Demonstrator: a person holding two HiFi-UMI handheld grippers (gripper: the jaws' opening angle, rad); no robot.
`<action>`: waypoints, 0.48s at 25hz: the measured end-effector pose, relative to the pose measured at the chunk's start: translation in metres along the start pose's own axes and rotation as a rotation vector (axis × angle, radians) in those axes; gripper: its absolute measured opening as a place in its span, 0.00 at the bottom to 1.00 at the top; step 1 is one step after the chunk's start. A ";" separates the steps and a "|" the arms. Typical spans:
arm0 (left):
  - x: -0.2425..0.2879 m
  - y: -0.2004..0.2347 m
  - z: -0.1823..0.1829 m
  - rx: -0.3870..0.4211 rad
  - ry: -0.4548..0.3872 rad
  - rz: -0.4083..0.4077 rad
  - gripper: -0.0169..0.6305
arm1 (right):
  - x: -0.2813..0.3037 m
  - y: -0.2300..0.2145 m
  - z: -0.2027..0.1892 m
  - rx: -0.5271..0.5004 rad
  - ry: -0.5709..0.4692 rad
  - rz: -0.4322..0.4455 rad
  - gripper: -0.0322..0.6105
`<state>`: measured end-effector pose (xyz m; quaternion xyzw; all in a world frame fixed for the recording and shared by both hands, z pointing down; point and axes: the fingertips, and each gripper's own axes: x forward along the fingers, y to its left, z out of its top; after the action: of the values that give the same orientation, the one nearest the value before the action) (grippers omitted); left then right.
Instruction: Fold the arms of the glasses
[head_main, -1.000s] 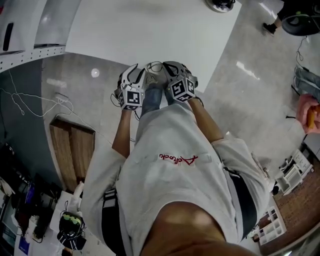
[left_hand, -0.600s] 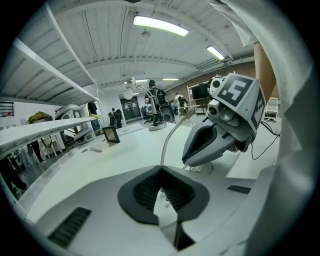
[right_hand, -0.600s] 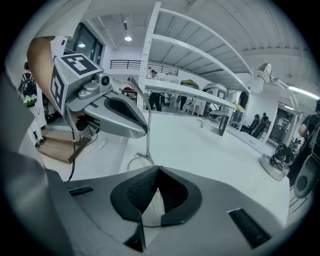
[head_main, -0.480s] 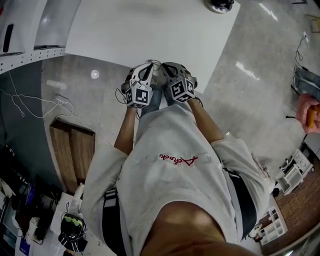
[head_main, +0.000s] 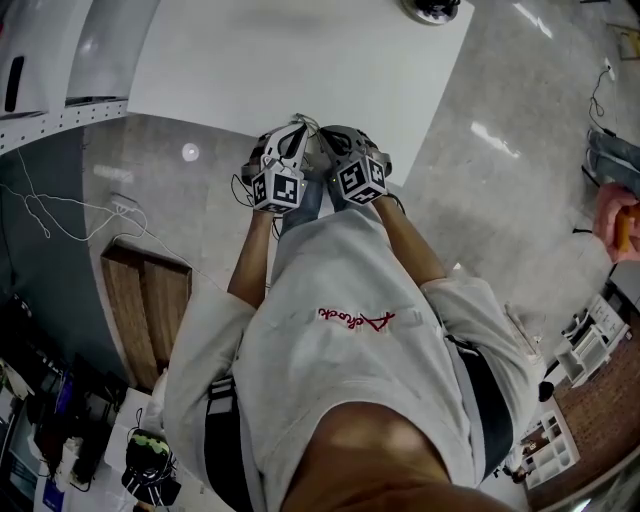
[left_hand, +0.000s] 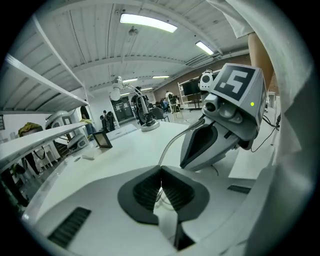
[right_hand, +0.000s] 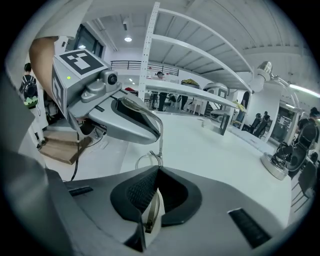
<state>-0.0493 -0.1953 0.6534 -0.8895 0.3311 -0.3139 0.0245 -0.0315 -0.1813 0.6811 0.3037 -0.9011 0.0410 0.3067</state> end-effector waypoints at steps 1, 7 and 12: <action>-0.001 0.000 0.001 0.008 0.002 0.003 0.07 | 0.000 -0.001 0.000 0.003 0.000 -0.001 0.04; -0.005 0.008 0.001 0.020 0.001 0.038 0.20 | 0.001 -0.001 -0.001 0.003 0.002 0.002 0.04; 0.007 0.008 0.011 0.074 -0.013 0.000 0.20 | 0.004 -0.001 0.000 -0.002 0.005 0.004 0.04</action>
<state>-0.0437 -0.2070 0.6465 -0.8900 0.3194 -0.3199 0.0596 -0.0336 -0.1837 0.6830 0.3014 -0.9011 0.0413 0.3090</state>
